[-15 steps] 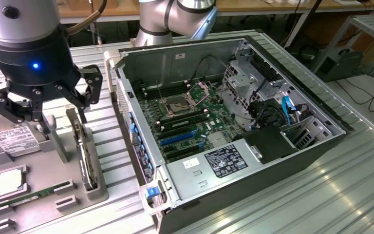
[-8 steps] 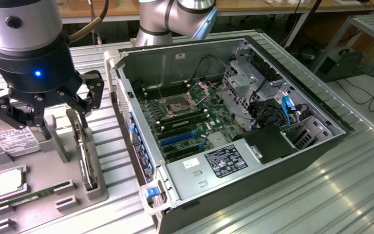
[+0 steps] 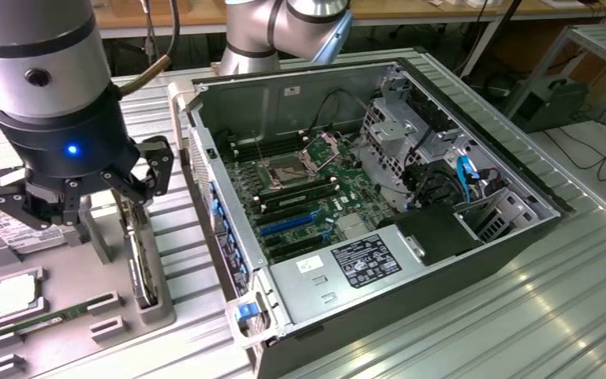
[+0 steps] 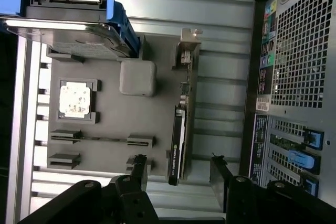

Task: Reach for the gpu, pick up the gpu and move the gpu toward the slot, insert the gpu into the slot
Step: 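Pick up the gpu and move the gpu toward the slot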

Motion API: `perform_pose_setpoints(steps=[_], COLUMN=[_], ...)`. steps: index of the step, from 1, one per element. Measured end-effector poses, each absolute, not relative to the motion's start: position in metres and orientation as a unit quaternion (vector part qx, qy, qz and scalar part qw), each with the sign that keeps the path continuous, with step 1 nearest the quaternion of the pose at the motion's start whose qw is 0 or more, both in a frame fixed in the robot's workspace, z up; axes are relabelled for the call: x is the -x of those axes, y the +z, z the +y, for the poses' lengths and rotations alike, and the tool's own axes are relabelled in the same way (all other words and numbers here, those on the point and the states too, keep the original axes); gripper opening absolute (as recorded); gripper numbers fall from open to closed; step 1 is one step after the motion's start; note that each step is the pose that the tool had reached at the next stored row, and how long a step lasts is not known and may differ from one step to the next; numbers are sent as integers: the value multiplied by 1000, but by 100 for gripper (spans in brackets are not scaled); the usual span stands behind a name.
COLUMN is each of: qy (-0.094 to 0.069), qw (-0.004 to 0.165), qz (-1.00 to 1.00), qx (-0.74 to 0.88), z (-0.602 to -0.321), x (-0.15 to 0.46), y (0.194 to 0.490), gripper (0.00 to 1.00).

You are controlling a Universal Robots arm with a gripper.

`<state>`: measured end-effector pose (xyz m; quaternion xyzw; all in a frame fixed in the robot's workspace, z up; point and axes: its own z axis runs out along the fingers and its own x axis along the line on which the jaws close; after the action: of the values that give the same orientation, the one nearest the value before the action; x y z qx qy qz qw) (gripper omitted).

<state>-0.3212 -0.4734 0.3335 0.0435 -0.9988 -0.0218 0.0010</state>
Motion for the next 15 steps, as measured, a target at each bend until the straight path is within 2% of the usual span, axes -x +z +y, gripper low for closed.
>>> perform_pose_setpoints(steps=[15], qy=[-21], qw=[1], qz=[-999], qx=[-40], z=[-476], x=[317], y=[298], gripper=[60])
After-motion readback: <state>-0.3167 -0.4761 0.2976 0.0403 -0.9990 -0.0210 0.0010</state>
